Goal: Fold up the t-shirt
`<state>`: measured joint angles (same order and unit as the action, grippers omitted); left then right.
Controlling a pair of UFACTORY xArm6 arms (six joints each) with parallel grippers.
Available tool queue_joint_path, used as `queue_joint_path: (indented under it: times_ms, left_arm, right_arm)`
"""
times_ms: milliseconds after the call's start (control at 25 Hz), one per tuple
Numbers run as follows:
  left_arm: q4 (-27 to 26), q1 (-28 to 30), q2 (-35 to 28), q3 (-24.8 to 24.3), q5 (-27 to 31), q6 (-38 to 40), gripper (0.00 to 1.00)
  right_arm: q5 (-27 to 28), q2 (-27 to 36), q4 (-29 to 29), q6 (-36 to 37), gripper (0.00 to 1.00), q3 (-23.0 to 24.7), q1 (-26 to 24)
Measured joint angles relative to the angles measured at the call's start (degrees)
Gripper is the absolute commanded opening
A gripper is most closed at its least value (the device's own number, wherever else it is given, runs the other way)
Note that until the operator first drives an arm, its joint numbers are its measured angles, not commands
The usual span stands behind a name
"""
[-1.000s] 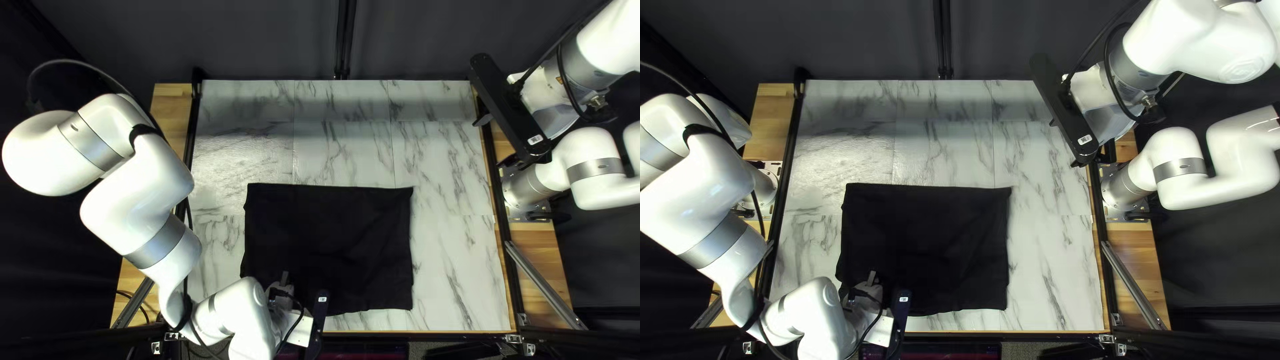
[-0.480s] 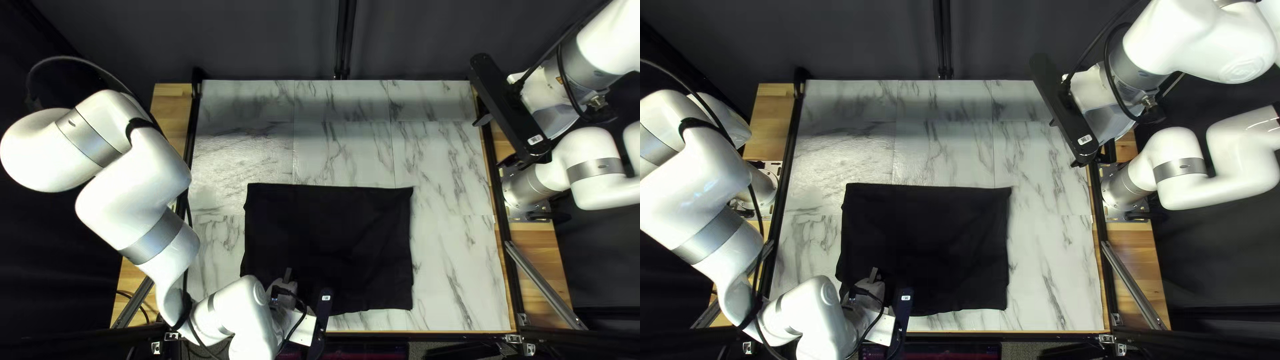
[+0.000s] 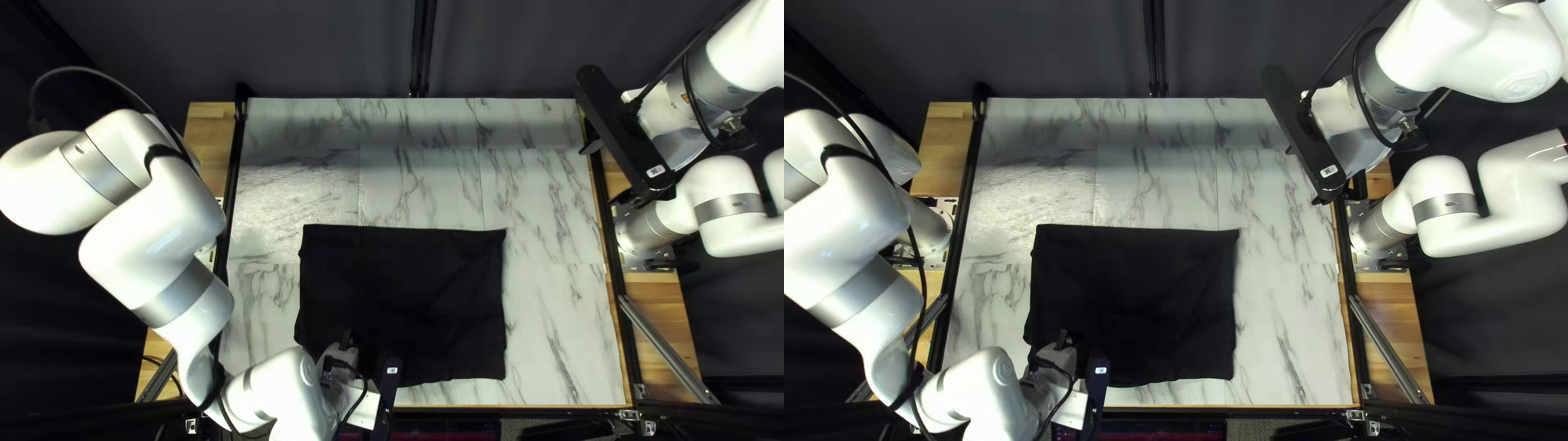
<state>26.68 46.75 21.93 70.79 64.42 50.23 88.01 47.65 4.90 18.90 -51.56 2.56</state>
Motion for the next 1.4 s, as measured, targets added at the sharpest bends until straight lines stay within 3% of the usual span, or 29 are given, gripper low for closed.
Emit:
queue_joint_path:
  times_ms: [480,800,1400]
  left_arm:
    - [-0.47,-1.49,4.20,1.48,-3.99,-0.61,1.00]
    - [0.15,-0.97,1.25,-1.50,-1.66,1.02,1.00]
    - [1.67,-0.18,-0.04,-0.57,1.95,1.35,1.00]
  right_arm:
    - [0.00,0.00,0.00,0.00,1.00,0.00,0.00]
    - [0.00,0.00,0.00,0.00,1.00,0.00,0.00]
    - [0.00,0.00,0.00,0.00,1.00,0.00,0.00]
